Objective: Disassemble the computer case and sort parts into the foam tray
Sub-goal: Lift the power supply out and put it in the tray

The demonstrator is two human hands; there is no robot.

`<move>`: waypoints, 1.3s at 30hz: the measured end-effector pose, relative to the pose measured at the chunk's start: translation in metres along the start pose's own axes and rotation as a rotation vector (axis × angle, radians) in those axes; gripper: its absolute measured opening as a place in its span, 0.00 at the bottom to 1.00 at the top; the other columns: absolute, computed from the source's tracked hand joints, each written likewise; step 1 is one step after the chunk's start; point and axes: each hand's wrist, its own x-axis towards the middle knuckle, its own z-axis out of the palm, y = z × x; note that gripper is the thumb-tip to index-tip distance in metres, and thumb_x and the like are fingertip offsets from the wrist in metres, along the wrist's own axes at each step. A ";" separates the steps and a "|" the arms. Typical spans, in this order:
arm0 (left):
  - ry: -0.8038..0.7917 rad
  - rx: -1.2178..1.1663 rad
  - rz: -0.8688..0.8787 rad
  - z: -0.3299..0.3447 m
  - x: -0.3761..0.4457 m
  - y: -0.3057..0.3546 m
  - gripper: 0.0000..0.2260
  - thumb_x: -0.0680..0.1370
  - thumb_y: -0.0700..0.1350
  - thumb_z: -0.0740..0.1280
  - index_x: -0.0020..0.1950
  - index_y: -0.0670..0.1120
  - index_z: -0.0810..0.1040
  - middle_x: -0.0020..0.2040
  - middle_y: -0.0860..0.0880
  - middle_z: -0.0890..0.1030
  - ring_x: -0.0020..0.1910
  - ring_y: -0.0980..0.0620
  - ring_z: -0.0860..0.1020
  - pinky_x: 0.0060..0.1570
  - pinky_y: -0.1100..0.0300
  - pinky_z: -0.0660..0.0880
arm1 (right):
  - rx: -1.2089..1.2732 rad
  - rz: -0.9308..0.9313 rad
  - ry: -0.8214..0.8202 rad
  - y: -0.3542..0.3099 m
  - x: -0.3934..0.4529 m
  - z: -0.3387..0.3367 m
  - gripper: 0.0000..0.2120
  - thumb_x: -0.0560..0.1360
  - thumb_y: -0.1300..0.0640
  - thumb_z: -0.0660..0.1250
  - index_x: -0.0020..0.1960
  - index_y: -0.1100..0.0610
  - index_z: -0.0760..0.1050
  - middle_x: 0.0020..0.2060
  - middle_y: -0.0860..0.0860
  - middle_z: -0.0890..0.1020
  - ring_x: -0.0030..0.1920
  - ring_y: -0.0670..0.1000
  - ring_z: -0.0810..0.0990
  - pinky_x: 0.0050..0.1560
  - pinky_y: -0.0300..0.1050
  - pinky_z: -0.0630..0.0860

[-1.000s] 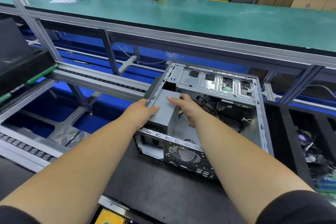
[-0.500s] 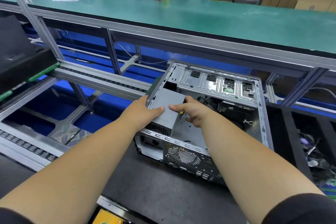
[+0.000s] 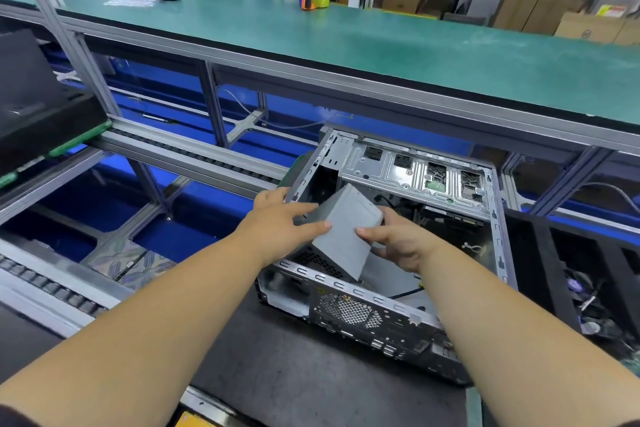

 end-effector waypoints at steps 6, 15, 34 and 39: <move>0.008 0.303 0.175 -0.002 -0.003 0.006 0.31 0.72 0.73 0.56 0.71 0.60 0.69 0.80 0.55 0.44 0.77 0.53 0.38 0.74 0.45 0.43 | -0.042 -0.017 -0.022 -0.008 0.003 0.010 0.32 0.71 0.59 0.77 0.69 0.49 0.66 0.60 0.49 0.81 0.60 0.52 0.80 0.70 0.61 0.68; 0.011 0.618 0.035 0.021 -0.009 0.081 0.57 0.63 0.79 0.59 0.79 0.51 0.36 0.68 0.43 0.66 0.65 0.42 0.68 0.60 0.48 0.69 | -0.031 -0.021 -0.077 -0.016 -0.006 0.012 0.28 0.70 0.56 0.78 0.64 0.48 0.68 0.53 0.54 0.84 0.42 0.53 0.86 0.41 0.45 0.81; 0.227 0.393 -0.063 0.020 0.007 0.087 0.53 0.63 0.65 0.67 0.79 0.54 0.42 0.69 0.46 0.64 0.67 0.43 0.67 0.47 0.50 0.72 | -0.008 0.081 0.395 -0.044 -0.034 0.001 0.16 0.82 0.52 0.60 0.63 0.61 0.75 0.54 0.57 0.81 0.36 0.52 0.79 0.33 0.41 0.72; 0.256 0.057 -0.122 -0.017 0.011 0.082 0.53 0.57 0.67 0.68 0.78 0.57 0.49 0.70 0.49 0.64 0.66 0.44 0.70 0.47 0.53 0.68 | -0.064 -0.064 0.490 -0.045 -0.039 -0.008 0.11 0.79 0.53 0.60 0.57 0.56 0.76 0.48 0.53 0.77 0.43 0.52 0.76 0.43 0.47 0.74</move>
